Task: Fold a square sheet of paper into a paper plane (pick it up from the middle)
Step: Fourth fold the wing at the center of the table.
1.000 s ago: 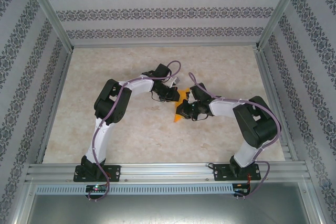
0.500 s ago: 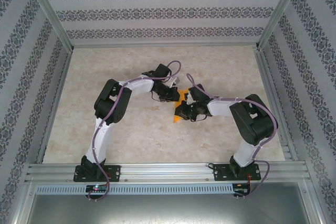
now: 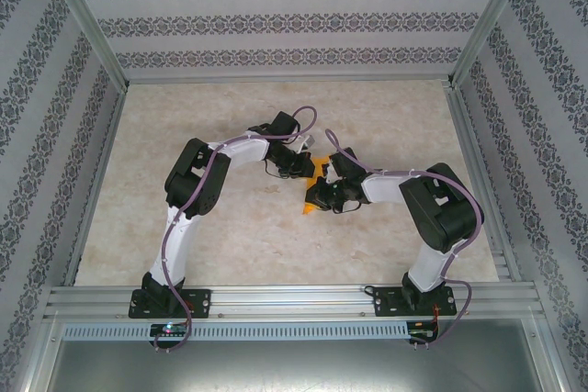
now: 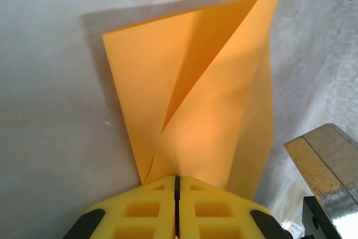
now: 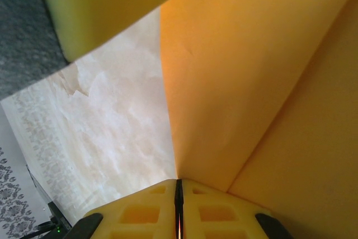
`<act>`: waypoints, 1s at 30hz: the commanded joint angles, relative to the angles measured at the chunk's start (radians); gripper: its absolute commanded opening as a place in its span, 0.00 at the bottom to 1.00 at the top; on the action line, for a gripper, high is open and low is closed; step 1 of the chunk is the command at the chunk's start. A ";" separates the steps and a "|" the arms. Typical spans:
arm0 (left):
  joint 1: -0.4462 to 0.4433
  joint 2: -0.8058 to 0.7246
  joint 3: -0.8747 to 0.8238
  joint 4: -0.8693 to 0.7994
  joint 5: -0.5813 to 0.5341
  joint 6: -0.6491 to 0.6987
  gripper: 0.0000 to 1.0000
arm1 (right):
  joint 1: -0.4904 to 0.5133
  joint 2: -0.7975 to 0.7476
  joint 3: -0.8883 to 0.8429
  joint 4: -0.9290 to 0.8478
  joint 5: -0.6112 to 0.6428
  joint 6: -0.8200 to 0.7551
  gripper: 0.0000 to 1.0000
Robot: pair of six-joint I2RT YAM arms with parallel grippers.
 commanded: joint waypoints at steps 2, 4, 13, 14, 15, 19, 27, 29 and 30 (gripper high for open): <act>-0.018 0.099 -0.031 -0.102 -0.083 0.029 0.10 | 0.026 -0.029 0.013 -0.015 -0.009 -0.003 0.11; -0.018 0.101 -0.031 -0.102 -0.083 0.028 0.10 | 0.026 -0.051 0.011 -0.027 -0.004 -0.002 0.11; -0.018 0.102 -0.035 -0.102 -0.083 0.031 0.10 | 0.024 -0.091 -0.020 -0.068 0.016 -0.013 0.11; -0.018 0.102 -0.035 -0.101 -0.082 0.031 0.10 | 0.023 -0.088 -0.020 -0.073 0.016 -0.017 0.11; -0.018 0.101 -0.034 -0.102 -0.083 0.031 0.10 | 0.023 -0.085 -0.019 -0.078 0.018 -0.018 0.11; -0.018 0.101 -0.036 -0.102 -0.085 0.033 0.10 | 0.016 -0.092 -0.024 -0.102 0.039 -0.033 0.12; -0.018 0.104 -0.033 -0.102 -0.081 0.030 0.10 | 0.014 -0.079 -0.024 -0.082 0.009 -0.035 0.12; -0.017 0.103 -0.032 -0.106 -0.082 0.032 0.10 | 0.020 -0.066 -0.019 -0.063 -0.004 -0.029 0.12; -0.017 0.104 -0.033 -0.108 -0.082 0.034 0.10 | 0.020 -0.061 -0.018 -0.051 -0.009 -0.023 0.12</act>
